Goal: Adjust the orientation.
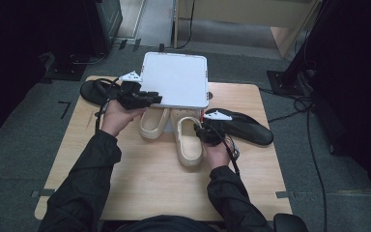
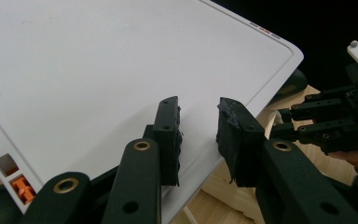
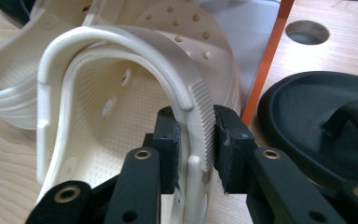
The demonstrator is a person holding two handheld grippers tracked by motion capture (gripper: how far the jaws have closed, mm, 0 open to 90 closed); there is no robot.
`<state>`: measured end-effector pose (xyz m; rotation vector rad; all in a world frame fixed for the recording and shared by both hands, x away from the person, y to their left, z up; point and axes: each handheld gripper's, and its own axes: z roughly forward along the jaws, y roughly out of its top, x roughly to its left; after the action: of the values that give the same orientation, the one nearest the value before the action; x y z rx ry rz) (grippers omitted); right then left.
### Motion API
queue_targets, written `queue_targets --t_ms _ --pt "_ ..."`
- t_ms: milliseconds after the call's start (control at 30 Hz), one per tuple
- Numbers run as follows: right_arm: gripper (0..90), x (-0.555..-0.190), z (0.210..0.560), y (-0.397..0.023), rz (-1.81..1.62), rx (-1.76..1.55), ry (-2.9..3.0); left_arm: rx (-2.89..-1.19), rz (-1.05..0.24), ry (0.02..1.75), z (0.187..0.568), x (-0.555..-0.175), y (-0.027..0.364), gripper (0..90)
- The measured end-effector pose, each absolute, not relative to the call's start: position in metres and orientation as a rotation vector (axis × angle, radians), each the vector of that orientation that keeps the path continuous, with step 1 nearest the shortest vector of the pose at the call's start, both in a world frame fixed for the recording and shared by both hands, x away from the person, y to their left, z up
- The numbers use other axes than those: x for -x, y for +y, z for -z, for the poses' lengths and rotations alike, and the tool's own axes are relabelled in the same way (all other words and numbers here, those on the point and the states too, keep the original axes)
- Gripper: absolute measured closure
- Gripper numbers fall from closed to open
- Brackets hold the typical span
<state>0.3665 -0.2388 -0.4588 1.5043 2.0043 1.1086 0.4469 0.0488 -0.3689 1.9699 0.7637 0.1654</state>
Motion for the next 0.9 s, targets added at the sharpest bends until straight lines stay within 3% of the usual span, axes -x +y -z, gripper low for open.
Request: queue_targets --t_ms 100,367,733,900 --pt "62.8 -0.368 0.459 -0.242 -1.168 -1.506 2.046 -1.967 -0.167 0.762 0.369 -0.447 0.048 69.5" --pt "53.2 -0.358 0.451 -0.252 -1.228 -1.461 2.103 -1.965 -0.165 0.763 0.37 -0.447 0.049 69.5" --pt "56.6 -0.313 0.446 -0.267 -1.261 -1.257 2.212 -1.947 -0.159 0.772 0.371 -0.446 0.05 69.5" --pt "62.9 -0.296 0.449 -0.273 -1.281 -1.239 2.224 -1.951 -0.163 0.767 0.371 -0.446 0.05 70.2"
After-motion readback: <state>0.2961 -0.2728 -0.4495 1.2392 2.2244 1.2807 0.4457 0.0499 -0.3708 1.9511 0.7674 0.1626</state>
